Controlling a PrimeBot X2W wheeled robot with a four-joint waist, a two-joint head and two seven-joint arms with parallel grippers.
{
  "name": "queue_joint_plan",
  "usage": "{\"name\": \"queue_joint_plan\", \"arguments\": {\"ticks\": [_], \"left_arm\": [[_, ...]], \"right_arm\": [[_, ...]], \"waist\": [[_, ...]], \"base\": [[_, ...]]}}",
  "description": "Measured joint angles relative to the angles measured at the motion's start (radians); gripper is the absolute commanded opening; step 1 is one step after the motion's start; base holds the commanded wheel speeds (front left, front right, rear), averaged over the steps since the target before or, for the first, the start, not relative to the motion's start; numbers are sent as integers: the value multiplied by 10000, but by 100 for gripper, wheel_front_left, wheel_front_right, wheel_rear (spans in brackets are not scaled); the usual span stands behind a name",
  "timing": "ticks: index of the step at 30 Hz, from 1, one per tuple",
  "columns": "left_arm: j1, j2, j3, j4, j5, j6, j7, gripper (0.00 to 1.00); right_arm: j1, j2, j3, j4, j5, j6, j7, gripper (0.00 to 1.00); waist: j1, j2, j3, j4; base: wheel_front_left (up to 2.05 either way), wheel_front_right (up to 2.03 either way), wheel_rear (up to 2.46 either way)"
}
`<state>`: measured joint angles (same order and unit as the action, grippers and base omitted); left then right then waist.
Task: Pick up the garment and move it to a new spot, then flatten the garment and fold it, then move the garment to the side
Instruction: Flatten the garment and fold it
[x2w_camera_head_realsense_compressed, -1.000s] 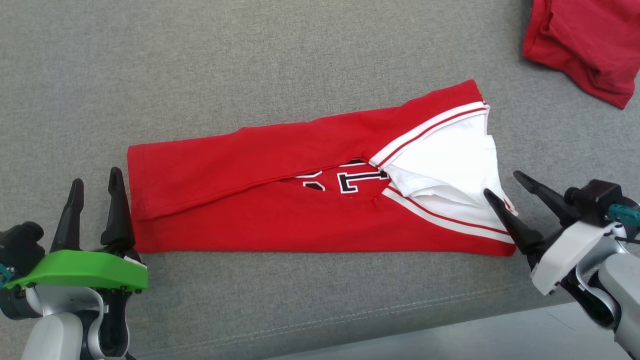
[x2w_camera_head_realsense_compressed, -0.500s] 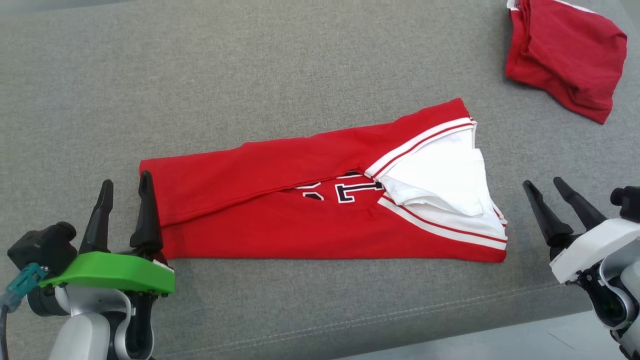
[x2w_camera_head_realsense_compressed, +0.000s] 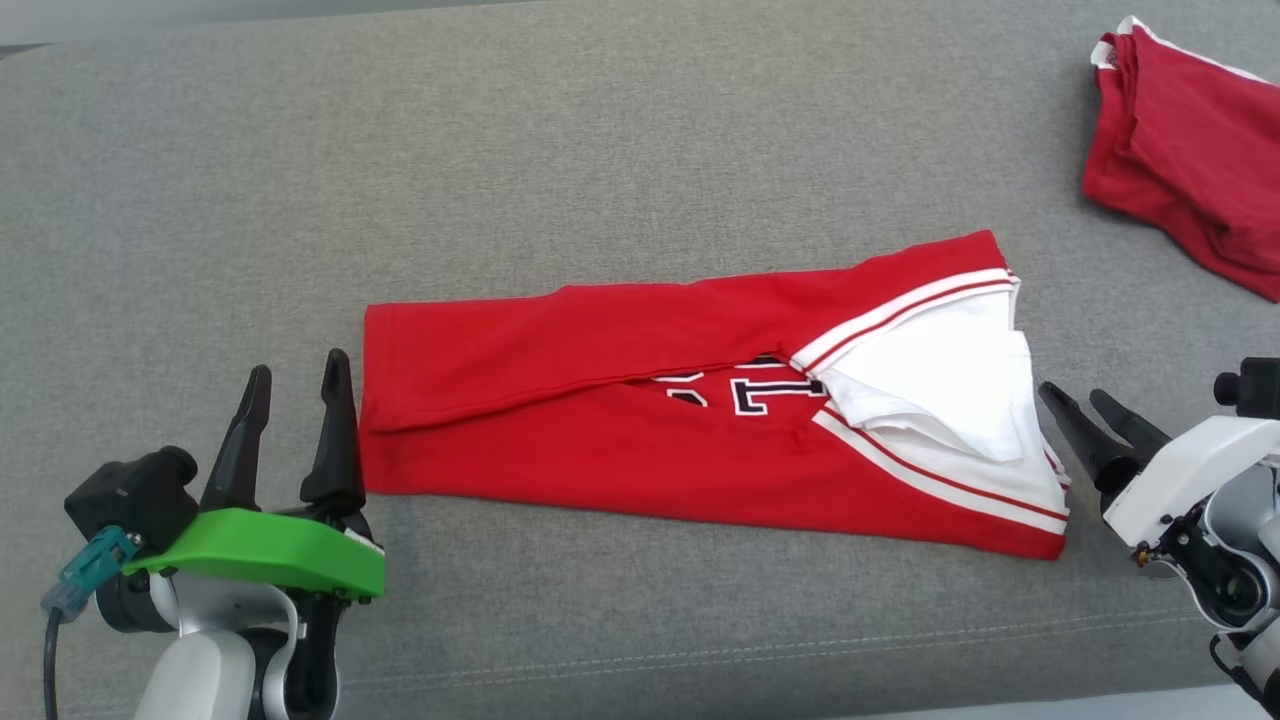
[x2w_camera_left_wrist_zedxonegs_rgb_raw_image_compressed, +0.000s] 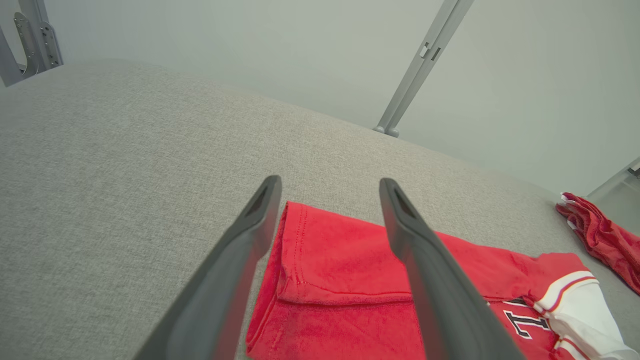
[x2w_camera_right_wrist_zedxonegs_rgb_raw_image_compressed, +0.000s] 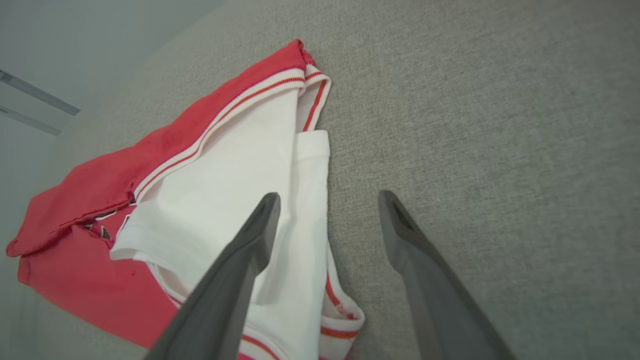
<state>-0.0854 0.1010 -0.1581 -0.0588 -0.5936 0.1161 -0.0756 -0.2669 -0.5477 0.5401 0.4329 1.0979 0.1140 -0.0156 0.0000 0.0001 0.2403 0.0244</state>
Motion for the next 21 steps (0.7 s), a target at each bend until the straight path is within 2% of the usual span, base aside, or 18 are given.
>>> {"name": "queue_joint_plan", "arguments": {"ticks": [9,17,21], "left_arm": [[306,-113,13,-12,-2,4,2,100],[333,-178,-13,-81,-2,29,2,100],[337,-192,38,-79,-12,31,-2,100]], "right_arm": [[-591,-259,148,265,385,2,1338,100],[-1148,-773,441,640,274,2,2437,100],[-1469,-715,525,663,280,4,2836,100]], "waist": [[0,0,-106,644],[0,0,-40,805],[0,0,17,870]], "base": [[0,0,0],[0,0,0],[0,0,0]]}}
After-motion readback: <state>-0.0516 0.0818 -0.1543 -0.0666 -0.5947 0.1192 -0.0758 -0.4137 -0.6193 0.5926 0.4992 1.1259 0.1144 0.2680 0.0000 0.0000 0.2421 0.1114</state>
